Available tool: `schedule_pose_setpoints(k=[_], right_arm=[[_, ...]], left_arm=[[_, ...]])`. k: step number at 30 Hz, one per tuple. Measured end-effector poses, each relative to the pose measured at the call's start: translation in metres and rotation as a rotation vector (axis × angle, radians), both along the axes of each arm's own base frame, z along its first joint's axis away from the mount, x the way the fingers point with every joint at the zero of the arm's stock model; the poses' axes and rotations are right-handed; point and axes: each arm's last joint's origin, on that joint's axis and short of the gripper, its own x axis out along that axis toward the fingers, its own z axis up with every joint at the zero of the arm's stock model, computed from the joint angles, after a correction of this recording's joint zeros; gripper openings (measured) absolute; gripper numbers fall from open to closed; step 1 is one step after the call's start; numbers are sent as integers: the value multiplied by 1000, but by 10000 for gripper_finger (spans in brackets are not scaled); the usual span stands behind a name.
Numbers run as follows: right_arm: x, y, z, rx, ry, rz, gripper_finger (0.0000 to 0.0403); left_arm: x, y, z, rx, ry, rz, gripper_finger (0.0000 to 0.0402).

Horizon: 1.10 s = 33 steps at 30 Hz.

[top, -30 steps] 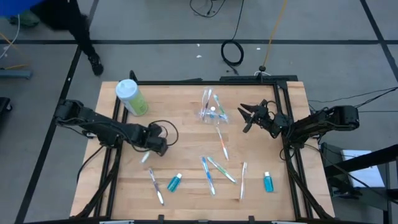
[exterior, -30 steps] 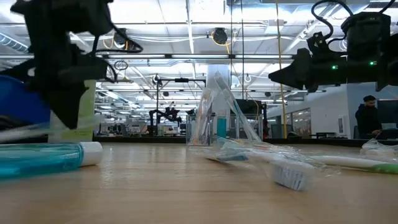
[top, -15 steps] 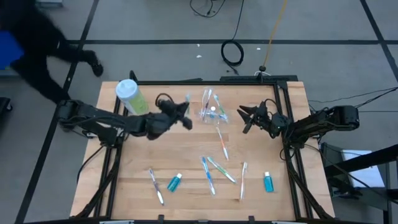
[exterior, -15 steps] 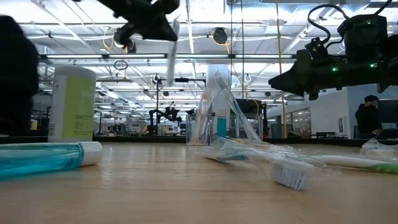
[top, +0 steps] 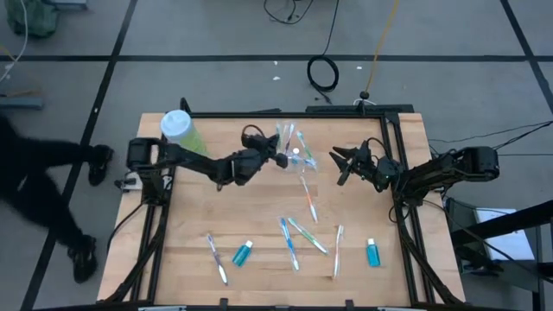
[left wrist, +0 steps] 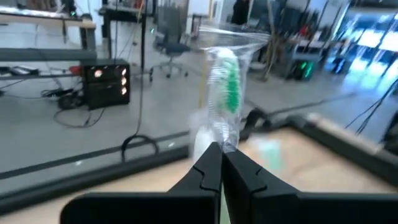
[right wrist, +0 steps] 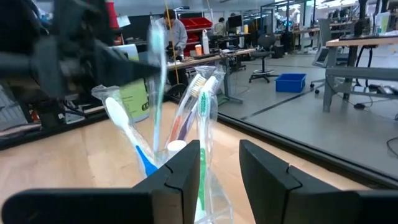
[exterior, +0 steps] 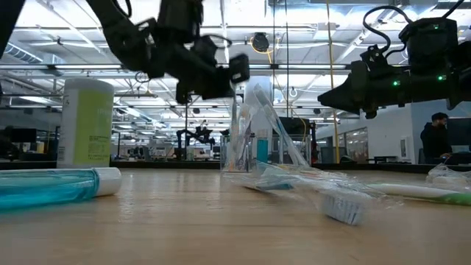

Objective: Pick & Place toothbrushing station
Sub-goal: Put the left green toothbrush into the transparent organizer

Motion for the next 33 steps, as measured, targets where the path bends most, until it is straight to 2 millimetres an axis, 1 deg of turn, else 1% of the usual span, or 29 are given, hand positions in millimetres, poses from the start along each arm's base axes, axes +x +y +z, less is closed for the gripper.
schedule_pose_setpoints(k=[4, 7, 11, 15, 18, 24, 30, 33], right_arm=[[0, 0, 0, -35, 23, -2, 105], [0, 0, 0, -37, 24, -2, 105], [0, 0, 0, -37, 24, -2, 105], [0, 0, 0, -37, 23, -3, 105], [0, 0, 0, -37, 23, -3, 105], [0, 0, 0, -33, 21, -3, 105], [0, 0, 0, -31, 20, -2, 105], [0, 0, 0, -31, 20, -3, 105]], left_arm=[[5, 1, -26, -21, 63, 9, 18], [7, 2, -37, -7, 118, 6, 22], [6, 3, -41, 9, 181, 5, 15], [6, 1, -41, 8, 183, -2, 4], [6, 1, -41, 7, 185, -4, 3], [6, 3, -43, -1, 200, -24, 31], [8, 9, -44, -46, 188, -195, 58], [8, 13, -44, -68, 176, -234, 78]])
